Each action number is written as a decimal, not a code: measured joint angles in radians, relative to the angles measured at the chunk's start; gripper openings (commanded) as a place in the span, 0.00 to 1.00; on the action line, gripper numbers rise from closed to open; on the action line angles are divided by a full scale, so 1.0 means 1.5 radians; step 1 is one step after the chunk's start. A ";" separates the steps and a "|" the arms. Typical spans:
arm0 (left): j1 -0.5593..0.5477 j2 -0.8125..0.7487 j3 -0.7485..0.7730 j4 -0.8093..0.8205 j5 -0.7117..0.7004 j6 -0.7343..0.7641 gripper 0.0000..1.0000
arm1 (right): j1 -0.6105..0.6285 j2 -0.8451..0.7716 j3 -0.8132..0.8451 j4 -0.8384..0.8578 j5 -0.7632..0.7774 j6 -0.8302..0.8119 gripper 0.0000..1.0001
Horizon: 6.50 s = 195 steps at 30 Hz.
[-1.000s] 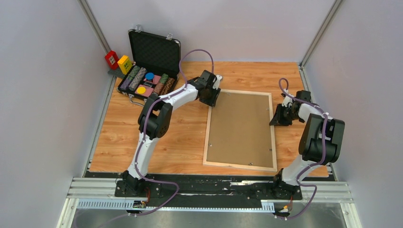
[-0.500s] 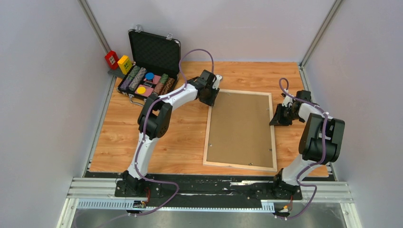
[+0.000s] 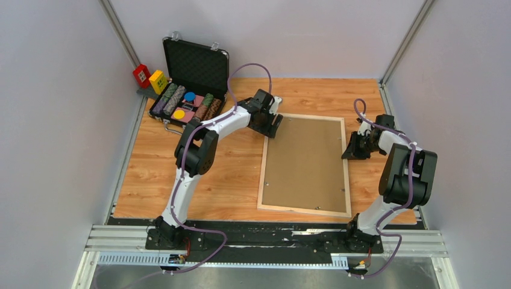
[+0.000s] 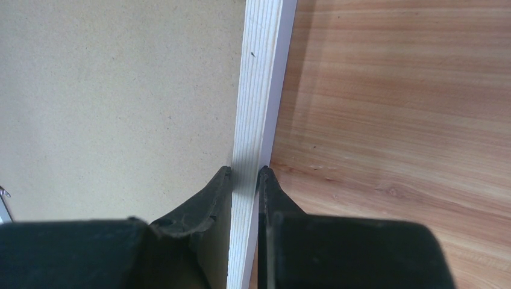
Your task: Put the photo into the frame
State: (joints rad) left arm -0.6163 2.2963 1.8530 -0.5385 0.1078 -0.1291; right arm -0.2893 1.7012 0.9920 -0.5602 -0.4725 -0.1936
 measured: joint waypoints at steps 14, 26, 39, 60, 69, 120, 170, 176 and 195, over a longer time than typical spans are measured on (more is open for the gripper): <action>0.014 -0.042 -0.014 -0.055 0.025 0.009 0.92 | 0.003 0.014 0.001 0.017 -0.002 0.002 0.46; 0.045 -0.175 -0.128 -0.038 0.001 0.054 0.96 | 0.037 0.013 0.006 0.029 0.033 0.005 0.31; 0.073 -0.269 -0.221 -0.039 -0.015 0.105 0.96 | 0.098 0.091 0.122 0.002 0.063 -0.011 0.02; 0.104 -0.325 -0.284 -0.077 -0.050 0.168 0.98 | 0.207 0.364 0.552 -0.219 0.014 -0.363 0.00; 0.128 -0.230 -0.189 -0.084 -0.037 0.179 0.98 | 0.260 0.373 0.572 -0.257 0.016 -0.474 0.00; 0.144 -0.072 -0.078 -0.145 0.197 0.204 0.83 | 0.228 0.304 0.452 -0.203 -0.001 -0.410 0.57; 0.144 -0.162 -0.169 -0.130 0.131 0.218 0.89 | 0.216 0.319 0.479 -0.149 0.002 -0.530 0.00; 0.144 -0.162 -0.169 -0.129 0.101 0.231 0.90 | 0.267 0.356 0.535 -0.157 -0.009 -0.580 0.00; 0.144 -0.109 -0.114 -0.133 0.125 0.227 0.90 | 0.231 0.323 0.476 -0.143 -0.051 -0.669 0.00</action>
State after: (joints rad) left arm -0.3996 2.1323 1.6814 -0.7376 0.2955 0.2108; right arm 0.0570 2.1864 1.7065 -0.7750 -0.5484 -1.1973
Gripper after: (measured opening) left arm 0.898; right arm 0.165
